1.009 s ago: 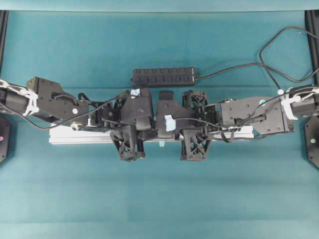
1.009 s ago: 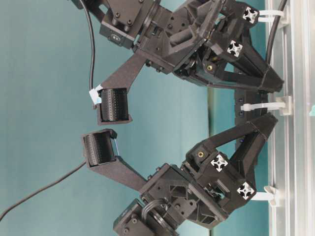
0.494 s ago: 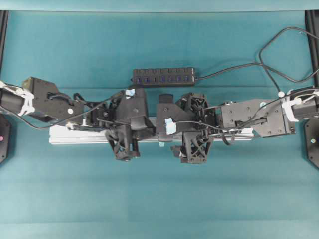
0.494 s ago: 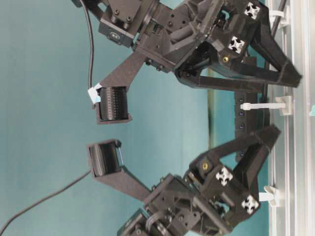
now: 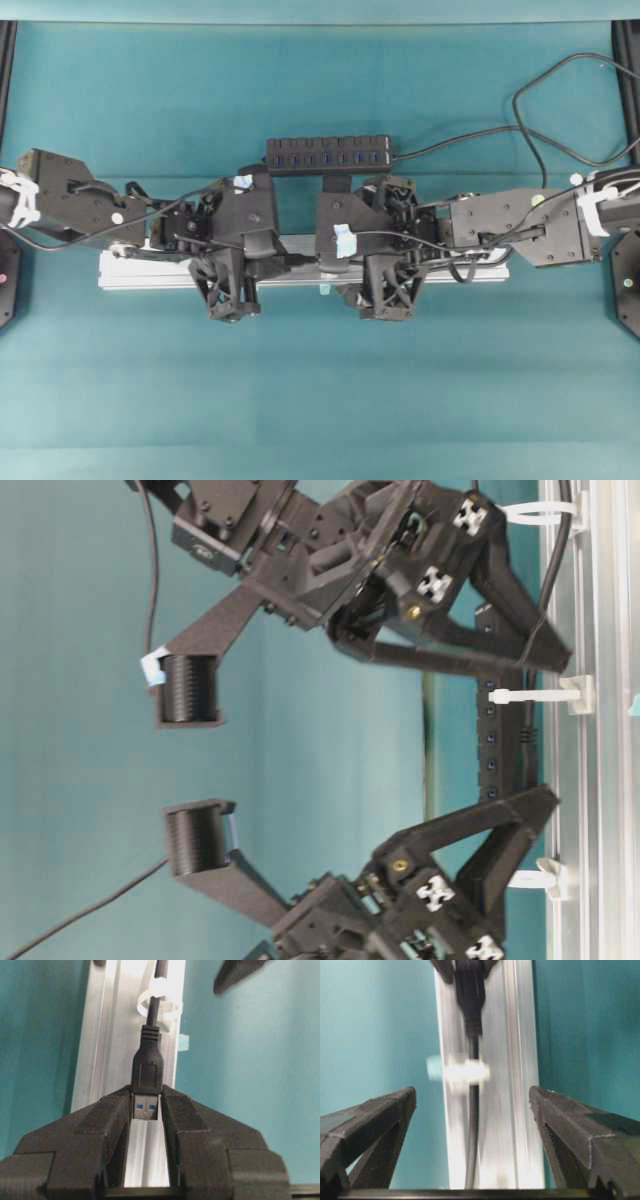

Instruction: Pass the USB cable through three rings with both arms.

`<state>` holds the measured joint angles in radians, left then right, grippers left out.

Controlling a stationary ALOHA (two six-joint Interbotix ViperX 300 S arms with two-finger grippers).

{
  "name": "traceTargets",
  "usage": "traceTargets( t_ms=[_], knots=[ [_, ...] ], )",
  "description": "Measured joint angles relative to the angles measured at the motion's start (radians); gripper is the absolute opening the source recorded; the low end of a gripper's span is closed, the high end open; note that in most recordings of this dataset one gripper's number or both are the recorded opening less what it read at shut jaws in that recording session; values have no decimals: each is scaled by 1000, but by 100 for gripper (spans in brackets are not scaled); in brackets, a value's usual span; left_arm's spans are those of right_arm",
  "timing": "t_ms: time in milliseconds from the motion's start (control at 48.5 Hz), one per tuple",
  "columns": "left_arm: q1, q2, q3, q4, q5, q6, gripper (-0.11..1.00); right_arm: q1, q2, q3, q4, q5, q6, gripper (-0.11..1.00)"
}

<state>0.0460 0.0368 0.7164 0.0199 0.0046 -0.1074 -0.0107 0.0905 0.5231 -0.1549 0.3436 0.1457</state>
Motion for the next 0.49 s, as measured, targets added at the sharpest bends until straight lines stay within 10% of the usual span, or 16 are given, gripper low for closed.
traceTargets(
  t_ms=[494],
  knots=[
    [-6, -75, 0, 0, 34, 0, 23, -11, 31, -49, -5, -41, 0, 69]
  ],
)
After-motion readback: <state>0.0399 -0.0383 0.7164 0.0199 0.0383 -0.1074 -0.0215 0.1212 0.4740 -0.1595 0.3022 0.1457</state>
